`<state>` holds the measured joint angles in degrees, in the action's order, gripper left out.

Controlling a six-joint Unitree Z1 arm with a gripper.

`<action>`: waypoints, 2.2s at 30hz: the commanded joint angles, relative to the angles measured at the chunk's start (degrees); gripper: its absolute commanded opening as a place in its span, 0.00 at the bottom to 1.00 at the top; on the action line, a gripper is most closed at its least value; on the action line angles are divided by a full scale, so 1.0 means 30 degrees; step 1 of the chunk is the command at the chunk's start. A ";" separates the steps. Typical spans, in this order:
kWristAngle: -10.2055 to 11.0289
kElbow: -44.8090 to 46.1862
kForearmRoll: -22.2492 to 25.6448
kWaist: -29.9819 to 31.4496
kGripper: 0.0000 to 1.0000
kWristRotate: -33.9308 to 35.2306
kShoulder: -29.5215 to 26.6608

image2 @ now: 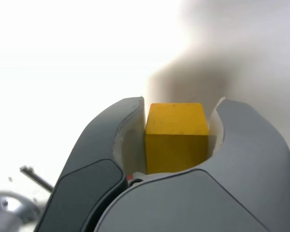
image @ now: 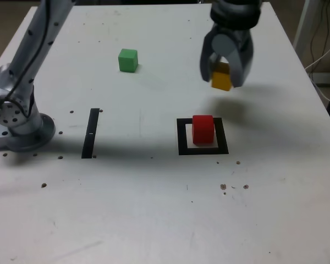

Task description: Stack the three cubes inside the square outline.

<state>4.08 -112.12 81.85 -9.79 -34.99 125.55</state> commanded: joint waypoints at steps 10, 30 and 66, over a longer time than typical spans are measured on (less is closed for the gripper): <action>-0.0105 0.3409 -0.0421 0.1007 0.32 0.4330 -0.3305; -0.1589 0.7013 -0.3984 0.3300 0.32 0.9850 -0.3594; -0.2030 0.7886 -0.4375 0.3790 0.99 0.9700 -0.3380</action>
<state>-1.95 -88.57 68.86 1.46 -5.81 115.44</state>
